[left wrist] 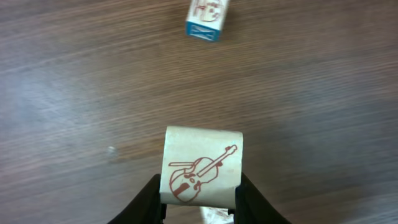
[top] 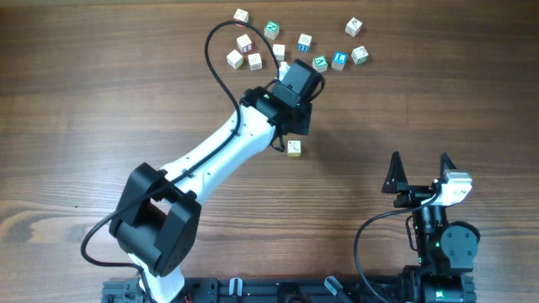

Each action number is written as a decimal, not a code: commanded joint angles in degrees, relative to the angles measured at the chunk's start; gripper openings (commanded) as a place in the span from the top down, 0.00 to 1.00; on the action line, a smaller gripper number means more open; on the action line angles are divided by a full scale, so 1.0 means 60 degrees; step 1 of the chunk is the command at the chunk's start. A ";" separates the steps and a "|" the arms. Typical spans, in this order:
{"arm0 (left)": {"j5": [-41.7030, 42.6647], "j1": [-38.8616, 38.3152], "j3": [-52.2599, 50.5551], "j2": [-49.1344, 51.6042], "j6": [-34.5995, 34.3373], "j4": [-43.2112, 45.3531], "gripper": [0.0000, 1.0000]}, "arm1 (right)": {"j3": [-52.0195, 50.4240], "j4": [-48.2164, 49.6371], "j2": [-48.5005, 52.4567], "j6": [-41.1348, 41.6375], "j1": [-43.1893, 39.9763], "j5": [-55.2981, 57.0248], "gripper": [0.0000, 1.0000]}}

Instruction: Form a tower

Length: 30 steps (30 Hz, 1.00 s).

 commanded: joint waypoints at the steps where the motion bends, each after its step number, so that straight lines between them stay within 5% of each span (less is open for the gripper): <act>1: -0.0087 -0.0459 -0.0026 -0.0142 -0.0816 -0.0040 0.74 | -0.0011 0.0018 -0.0055 -0.0040 0.0022 -0.0015 0.00; 17: -0.0095 -0.1468 -0.0029 -0.0011 -0.1075 -0.1370 0.72 | -0.0011 0.0018 -0.0055 -0.0040 0.0022 -0.0015 0.00; 30: -0.0087 -0.1632 -0.0659 0.0073 -0.2393 -0.0539 0.71 | -0.0011 0.0018 -0.0055 -0.0044 0.0022 -0.0015 0.00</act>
